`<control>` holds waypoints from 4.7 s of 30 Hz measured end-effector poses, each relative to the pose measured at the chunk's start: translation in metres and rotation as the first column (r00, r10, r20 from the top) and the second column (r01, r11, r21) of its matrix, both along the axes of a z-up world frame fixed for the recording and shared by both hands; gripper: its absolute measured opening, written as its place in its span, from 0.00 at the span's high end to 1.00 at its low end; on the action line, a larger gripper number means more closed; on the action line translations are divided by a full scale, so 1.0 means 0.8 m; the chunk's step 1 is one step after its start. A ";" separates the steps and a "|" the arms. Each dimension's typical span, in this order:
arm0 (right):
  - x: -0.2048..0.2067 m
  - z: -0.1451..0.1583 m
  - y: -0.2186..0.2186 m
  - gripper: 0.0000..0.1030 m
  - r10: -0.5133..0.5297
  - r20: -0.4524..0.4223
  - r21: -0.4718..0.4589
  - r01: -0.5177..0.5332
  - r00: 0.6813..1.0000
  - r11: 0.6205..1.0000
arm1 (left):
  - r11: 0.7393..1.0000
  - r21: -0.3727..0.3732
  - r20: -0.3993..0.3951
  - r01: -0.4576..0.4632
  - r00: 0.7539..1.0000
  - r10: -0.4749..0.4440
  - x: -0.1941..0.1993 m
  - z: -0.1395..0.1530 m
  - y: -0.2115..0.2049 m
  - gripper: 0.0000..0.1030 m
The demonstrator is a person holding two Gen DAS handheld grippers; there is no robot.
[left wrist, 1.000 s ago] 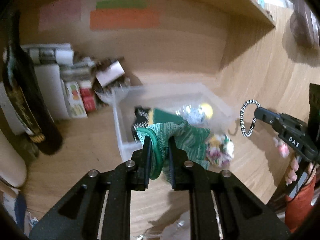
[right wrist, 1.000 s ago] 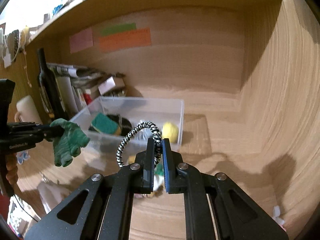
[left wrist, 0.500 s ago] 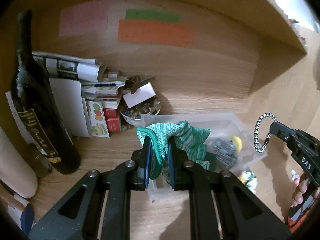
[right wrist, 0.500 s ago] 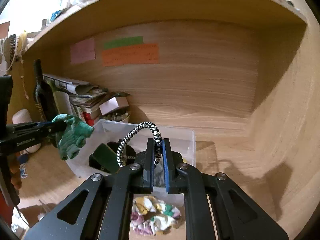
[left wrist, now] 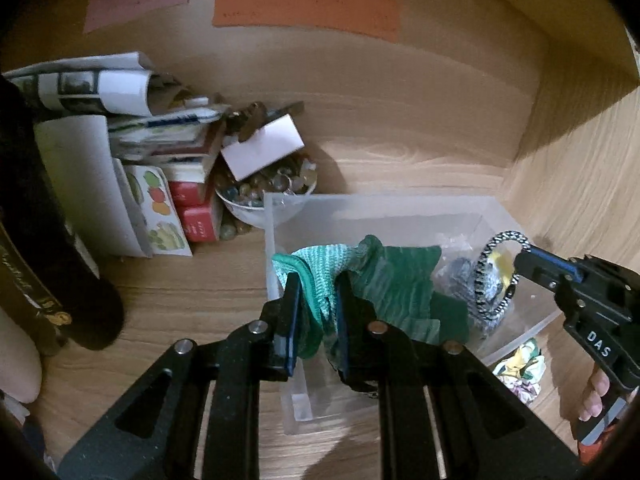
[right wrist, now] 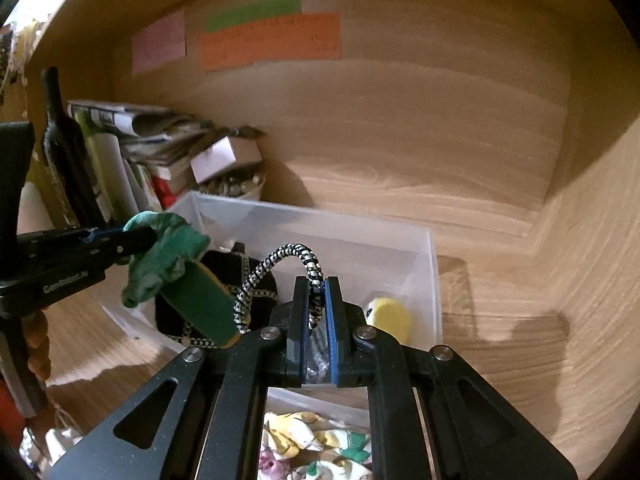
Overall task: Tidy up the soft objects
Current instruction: 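Carry the glove and hair tie into the clear bin and open both tools, then grasp the white cloth with the left tool while the right tool grasps the floral scrunchie, then lower the cloth and scrunchie into the clear bin and open both tools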
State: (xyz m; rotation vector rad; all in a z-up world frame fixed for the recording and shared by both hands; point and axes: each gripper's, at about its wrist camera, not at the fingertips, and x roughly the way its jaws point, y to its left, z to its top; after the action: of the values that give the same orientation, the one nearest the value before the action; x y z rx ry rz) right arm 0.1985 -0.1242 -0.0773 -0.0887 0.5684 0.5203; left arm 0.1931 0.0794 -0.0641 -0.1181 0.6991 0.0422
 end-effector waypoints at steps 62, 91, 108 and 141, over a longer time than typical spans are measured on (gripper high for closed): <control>-0.124 -0.054 -0.072 0.17 -0.015 -0.134 0.055 0.022 0.991 0.998 | 0.995 -0.080 -0.114 0.054 0.992 -0.063 -0.201 -0.078 -0.060 0.47; -0.054 -0.084 -0.038 0.83 -0.001 -0.235 -0.104 -0.024 0.972 0.994 | 0.992 -0.099 0.055 0.073 0.996 -0.068 -0.108 0.004 -0.042 0.65; -0.081 0.040 -0.068 0.86 0.004 0.044 0.096 -0.008 0.999 0.995 | 0.998 -0.043 0.229 0.047 0.973 -0.036 -0.078 0.086 -0.058 0.65; 0.011 -0.022 -0.025 0.59 -0.002 -0.123 0.004 0.002 0.992 1.000 | 0.978 -0.003 -0.053 0.209 0.977 -0.209 0.034 0.006 -0.102 0.28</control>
State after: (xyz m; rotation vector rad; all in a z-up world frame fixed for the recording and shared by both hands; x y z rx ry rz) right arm 0.2072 -0.1438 -0.0946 -0.0526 0.6880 0.5270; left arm 0.2203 -0.0023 -0.0596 -0.0406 0.7618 -0.1558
